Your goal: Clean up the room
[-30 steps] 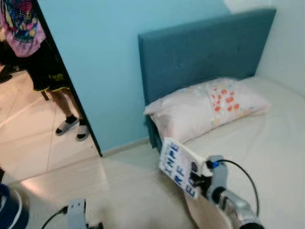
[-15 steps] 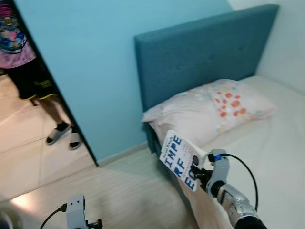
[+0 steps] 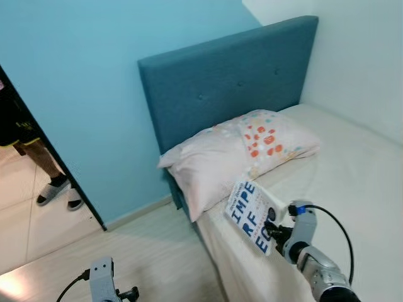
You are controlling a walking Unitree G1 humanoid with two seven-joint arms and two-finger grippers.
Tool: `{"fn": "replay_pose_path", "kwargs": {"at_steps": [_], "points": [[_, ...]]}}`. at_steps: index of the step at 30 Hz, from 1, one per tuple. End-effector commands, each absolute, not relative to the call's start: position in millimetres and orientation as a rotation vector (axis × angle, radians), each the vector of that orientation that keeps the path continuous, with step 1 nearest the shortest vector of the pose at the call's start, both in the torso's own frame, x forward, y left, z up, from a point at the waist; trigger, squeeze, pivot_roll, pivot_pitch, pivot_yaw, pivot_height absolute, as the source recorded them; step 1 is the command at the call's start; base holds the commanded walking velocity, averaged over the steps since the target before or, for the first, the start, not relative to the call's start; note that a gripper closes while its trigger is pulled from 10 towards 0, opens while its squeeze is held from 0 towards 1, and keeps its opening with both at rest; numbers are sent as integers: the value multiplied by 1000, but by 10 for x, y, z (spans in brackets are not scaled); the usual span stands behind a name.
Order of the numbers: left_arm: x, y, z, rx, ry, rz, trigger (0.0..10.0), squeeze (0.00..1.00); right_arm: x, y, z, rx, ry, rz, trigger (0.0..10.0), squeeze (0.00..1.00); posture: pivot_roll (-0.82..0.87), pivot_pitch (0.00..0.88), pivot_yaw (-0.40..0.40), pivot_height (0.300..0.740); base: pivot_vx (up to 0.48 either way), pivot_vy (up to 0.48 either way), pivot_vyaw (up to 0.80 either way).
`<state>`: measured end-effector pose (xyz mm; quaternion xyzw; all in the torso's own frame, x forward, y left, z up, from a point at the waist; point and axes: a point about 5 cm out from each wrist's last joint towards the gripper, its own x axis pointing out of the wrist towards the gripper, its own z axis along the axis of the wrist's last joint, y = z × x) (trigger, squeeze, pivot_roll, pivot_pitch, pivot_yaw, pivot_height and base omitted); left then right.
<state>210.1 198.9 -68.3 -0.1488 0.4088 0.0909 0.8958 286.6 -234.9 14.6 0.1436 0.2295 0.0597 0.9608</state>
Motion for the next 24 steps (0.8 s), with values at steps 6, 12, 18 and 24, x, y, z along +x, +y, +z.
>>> {"fn": "replay_pose_path", "kwargs": {"at_steps": [6,12,18,24], "points": [[2146,2061,-641,-305,810,213,10000,0,2899,-2228,146,415,447,159,10000,0,-116,38,71,677,0,0,0],[2267,2141,-544,-247,754,203,10000,0,2913,-2254,160,484,437,149,10000,0,-112,38,71,652,0,0,0],[2400,2224,-427,-189,690,187,10000,0,2943,-2276,196,524,418,136,10000,0,-110,42,72,627,0,0,0],[2652,2158,-233,-166,580,133,10000,0,3055,-2333,352,597,339,131,10000,0,-103,56,80,597,0,0,0]]}}
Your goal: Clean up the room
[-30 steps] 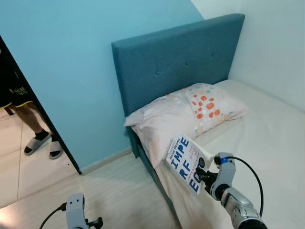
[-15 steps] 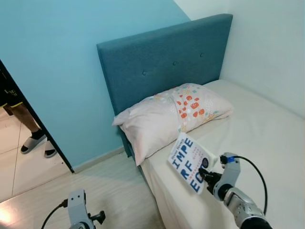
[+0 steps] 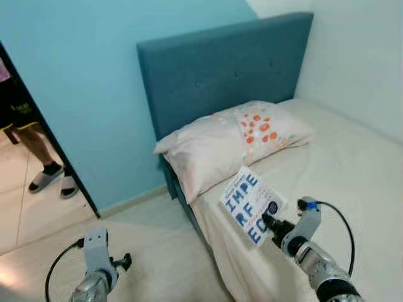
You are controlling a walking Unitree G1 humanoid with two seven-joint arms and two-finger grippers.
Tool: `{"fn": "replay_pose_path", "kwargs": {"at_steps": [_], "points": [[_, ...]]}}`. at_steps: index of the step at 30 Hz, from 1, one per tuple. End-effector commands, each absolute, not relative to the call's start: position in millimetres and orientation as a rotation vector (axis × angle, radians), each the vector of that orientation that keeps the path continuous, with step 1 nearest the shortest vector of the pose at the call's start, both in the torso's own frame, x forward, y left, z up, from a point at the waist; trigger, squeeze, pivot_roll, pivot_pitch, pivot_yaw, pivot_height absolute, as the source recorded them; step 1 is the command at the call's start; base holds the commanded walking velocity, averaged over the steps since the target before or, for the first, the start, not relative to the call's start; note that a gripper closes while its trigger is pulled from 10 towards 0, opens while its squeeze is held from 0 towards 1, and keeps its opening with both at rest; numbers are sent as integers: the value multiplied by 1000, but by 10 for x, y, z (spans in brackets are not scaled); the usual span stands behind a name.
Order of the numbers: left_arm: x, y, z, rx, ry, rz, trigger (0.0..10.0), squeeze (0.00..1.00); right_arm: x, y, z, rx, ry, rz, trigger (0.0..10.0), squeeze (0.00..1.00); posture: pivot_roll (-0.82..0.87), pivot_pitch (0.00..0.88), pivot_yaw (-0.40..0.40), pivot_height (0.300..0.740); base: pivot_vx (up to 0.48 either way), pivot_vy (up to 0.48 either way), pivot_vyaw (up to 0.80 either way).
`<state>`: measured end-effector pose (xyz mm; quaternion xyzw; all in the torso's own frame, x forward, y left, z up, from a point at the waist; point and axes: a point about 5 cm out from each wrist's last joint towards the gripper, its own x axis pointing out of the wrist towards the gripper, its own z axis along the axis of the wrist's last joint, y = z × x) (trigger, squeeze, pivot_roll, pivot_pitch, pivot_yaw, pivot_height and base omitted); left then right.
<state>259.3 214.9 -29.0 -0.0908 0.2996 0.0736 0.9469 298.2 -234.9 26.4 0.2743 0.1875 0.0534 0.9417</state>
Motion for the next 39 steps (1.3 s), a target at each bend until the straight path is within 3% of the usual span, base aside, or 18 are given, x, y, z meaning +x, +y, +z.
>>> {"fn": "replay_pose_path", "kwargs": {"at_steps": [1,9,22,24,39], "points": [[2652,2158,-233,-166,580,133,10000,0,3055,-2333,352,597,339,131,10000,0,-103,56,80,597,0,0,0],[2851,2013,-68,-137,488,39,10000,0,3197,-2299,501,615,305,168,10000,0,-83,100,100,562,0,0,0],[2739,2138,-84,-52,453,-39,10000,0,3473,-2262,838,529,241,200,10000,0,5,213,150,562,0,0,0],[2665,2271,-74,-35,429,-46,10000,0,3608,-2310,1037,447,230,169,10000,0,56,281,174,562,0,0,0],[2608,2319,-5,20,370,-124,10000,0,3675,-2575,1217,267,258,11,10000,0,96,357,197,562,0,0,0]]}}
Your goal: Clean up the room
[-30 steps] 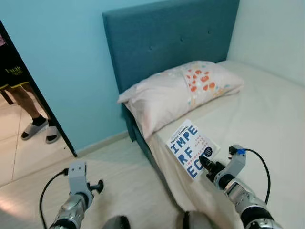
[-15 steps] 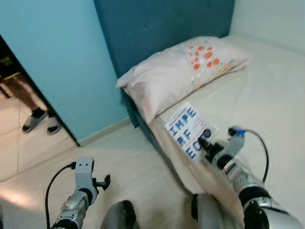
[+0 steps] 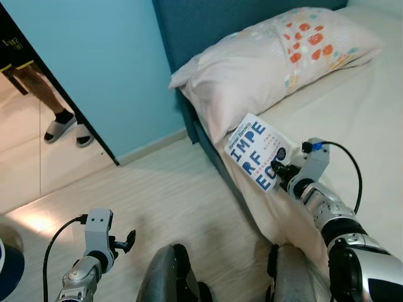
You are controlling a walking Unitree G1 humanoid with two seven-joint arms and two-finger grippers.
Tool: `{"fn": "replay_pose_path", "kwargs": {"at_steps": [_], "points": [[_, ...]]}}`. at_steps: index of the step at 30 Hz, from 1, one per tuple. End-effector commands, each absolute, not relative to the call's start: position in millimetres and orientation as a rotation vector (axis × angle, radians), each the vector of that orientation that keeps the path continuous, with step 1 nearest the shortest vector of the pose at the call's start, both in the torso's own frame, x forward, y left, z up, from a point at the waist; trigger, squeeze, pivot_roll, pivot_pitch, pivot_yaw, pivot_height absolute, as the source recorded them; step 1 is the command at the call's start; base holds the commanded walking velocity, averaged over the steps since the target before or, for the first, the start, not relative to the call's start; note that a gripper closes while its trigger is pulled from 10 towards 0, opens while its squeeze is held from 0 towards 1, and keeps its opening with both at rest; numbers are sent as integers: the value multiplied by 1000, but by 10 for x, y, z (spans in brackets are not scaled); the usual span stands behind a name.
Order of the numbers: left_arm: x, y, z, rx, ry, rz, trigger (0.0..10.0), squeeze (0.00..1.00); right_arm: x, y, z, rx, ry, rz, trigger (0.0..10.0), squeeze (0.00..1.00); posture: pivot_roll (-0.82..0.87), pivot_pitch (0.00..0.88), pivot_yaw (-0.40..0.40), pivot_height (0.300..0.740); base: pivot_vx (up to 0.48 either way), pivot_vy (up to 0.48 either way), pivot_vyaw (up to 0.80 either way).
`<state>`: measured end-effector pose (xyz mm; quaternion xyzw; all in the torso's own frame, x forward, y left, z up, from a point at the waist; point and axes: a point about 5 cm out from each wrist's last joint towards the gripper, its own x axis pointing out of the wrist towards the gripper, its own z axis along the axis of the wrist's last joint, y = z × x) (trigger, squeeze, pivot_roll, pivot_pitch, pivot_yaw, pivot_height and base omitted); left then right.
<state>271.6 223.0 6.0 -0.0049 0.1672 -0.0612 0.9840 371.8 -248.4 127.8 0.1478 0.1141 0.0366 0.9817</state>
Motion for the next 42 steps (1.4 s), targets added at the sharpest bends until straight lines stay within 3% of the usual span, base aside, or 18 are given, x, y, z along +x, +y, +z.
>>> {"fn": "replay_pose_path", "kwargs": {"at_steps": [1,18,27,29,34,35,42], "points": [[2608,2319,-5,20,370,-124,10000,0,3675,-2575,1217,267,258,11,10000,0,96,357,197,562,0,0,0],[2433,2287,-132,11,423,-138,10000,0,3549,-3182,1484,273,158,-178,10000,20,80,358,198,562,0,0,0],[2386,2255,-166,9,437,-146,10000,0,3524,-3209,1464,231,192,-152,10000,110,79,358,190,562,0,0,0],[2355,2255,-188,5,444,-138,10000,0,3540,-3191,1483,204,201,-130,10000,502,73,360,185,562,0,0,0],[2315,2247,-218,1,453,-134,10000,0,3560,-3185,1527,184,200,-112,10000,651,73,360,184,562,0,0,0],[2312,2237,-223,-2,455,-134,10000,0,3575,-3213,1592,152,188,-129,10000,875,70,356,181,562,0,0,0],[2342,2210,-219,-9,454,-132,10000,0,3572,-3307,1698,115,152,-197,10000,898,60,340,174,562,0,0,0]]}}
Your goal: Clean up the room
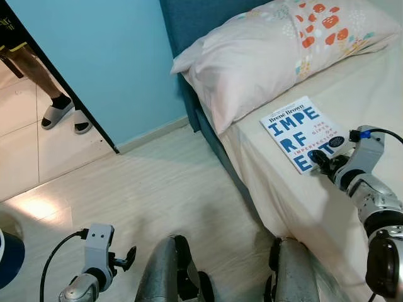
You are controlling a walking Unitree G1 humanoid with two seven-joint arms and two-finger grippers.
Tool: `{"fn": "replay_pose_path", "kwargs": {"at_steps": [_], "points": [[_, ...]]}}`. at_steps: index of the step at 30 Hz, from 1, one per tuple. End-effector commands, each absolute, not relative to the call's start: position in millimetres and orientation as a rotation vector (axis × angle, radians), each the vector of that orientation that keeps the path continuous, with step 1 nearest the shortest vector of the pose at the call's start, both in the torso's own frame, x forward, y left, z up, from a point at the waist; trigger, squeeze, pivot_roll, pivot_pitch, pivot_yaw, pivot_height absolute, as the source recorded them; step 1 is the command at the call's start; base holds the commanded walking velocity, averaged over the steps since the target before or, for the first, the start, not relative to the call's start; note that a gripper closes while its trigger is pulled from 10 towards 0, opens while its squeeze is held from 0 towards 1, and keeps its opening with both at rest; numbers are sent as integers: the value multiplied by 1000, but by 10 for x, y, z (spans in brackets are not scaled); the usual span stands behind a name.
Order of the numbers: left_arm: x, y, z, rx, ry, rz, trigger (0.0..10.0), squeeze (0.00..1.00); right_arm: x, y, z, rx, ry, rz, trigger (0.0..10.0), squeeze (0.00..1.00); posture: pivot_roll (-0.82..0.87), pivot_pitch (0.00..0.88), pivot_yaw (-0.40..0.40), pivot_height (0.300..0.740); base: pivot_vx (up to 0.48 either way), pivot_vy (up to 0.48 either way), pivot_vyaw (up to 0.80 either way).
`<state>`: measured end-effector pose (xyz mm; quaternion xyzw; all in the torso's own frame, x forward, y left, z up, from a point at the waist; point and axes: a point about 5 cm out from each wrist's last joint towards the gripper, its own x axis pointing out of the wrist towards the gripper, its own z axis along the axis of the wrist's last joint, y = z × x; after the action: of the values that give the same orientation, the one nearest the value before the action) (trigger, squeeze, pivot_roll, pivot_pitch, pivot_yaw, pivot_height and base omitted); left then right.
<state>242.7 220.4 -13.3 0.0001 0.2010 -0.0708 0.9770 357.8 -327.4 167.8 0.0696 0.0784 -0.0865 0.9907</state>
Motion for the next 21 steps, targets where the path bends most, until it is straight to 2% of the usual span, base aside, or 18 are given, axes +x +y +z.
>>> {"fn": "replay_pose_path", "kwargs": {"at_steps": [1,4,9,10,11,14,15,16,17,21], "points": [[2342,2210,-219,-9,454,-132,10000,0,3572,-3307,1698,115,152,-197,10000,898,60,340,174,562,0,0,0],[2407,2149,-201,-21,446,-135,10000,0,3543,-3451,1854,82,90,-276,10000,871,47,313,167,562,0,0,0],[2501,2066,-176,-39,438,-141,10000,0,3534,-3470,1856,64,104,-280,10000,788,23,275,155,562,0,0,0],[2525,2042,-168,-44,434,-144,10000,0,3522,-3478,1830,52,118,-286,10000,745,16,258,147,562,0,0,0],[2556,2011,-156,-55,429,-146,10000,0,3497,-3500,1796,54,121,-305,10000,604,4,231,137,562,0,0,0],[2579,1987,-148,-62,427,-147,10000,0,3480,-3514,1772,58,122,-320,10000,604,-1,224,135,562,0,0,0],[2594,1973,-144,-67,427,-147,10000,0,3471,-3522,1758,62,121,-330,10000,247,-1,224,135,562,0,0,0],[2594,1973,-144,-67,427,-147,10000,0,3471,-3522,1758,62,121,-330,10000,247,-1,224,135,562,0,0,0],[2651,1964,-122,-72,430,-130,10000,0,3456,-3495,1696,102,105,-317,10000,0,-34,168,114,562,0,0,0],[2787,2031,-48,-71,445,-56,10000,0,3451,-3310,1530,182,50,-229,10000,0,-52,127,100,571,0,0,0]]}}
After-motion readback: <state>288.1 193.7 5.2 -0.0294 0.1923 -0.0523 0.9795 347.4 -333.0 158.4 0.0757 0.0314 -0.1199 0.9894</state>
